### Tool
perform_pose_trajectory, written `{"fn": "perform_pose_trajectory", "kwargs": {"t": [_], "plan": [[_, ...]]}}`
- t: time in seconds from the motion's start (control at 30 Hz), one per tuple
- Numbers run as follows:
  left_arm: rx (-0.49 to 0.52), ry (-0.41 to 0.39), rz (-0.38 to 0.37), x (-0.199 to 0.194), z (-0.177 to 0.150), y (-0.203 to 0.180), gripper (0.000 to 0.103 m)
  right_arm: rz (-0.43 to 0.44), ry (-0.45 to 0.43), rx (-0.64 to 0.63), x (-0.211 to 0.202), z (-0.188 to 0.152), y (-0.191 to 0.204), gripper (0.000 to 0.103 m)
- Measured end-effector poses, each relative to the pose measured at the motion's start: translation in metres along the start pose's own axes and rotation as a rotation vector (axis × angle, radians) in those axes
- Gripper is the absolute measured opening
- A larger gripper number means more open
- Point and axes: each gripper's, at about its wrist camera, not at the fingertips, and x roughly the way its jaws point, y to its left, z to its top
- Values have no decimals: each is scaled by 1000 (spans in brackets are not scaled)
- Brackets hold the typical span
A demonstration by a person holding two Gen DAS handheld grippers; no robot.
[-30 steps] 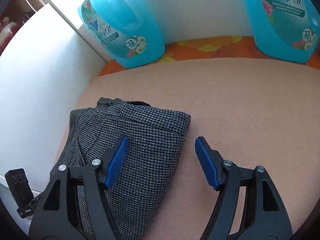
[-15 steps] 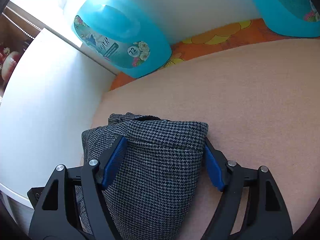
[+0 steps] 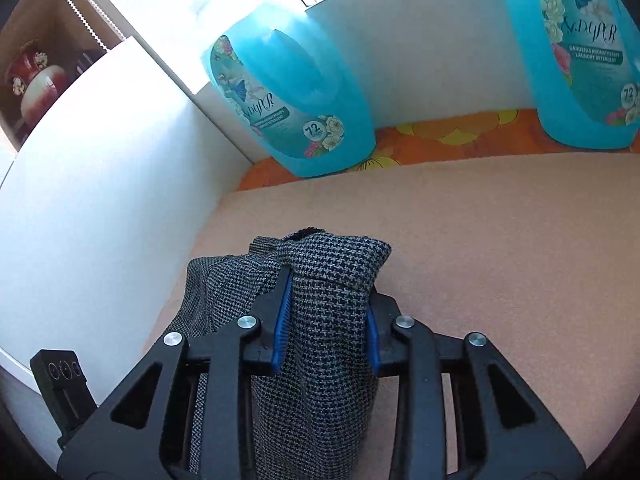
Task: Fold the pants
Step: 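Grasp the folded pants with the right gripper while the left gripper grasps too, then lift the folded pants with both grippers onto the dark clothes stack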
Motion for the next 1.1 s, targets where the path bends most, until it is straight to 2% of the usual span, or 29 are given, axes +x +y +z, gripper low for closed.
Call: {"fn": "perform_pose_trajectory", "kwargs": {"t": [0.1,0.23,0.3,0.33,0.37,0.43,0.53,0.63,0.7,0.73,0.77,0.9,1.1], "plan": [[3,0,2,-1,1,-1,29,-26,-12,-61,-10,0,17,31],[3,16,29,2,1,5,29,-54,-8,-67,-12,1,22,31],[8,45,37,4,1,10,36,-60,1,-52,-10,0,18,31],[16,47,55,3,1,11,41,-57,5,-45,-9,-1,15,31],[23,42,74,0,1,12,56,-55,10,-41,-7,-1,13,31],[15,41,130,-2,0,14,75,-57,16,-35,-5,-2,9,31],[7,101,117,8,-1,18,75,-58,20,-25,-2,-3,6,31],[40,81,123,9,-4,12,75,-57,22,-19,0,-4,4,31],[53,91,87,11,-5,9,67,-55,24,-12,1,-4,3,31],[48,113,63,13,-6,9,50,-54,23,-11,2,-4,3,31],[44,117,48,13,-6,9,46,-55,22,-10,2,-4,3,31],[35,91,29,6,-3,6,40,-63,4,-23,-5,-5,10,31],[20,53,-9,-9,2,-1,36,-84,-53,-134,-38,-5,42,29]]}}
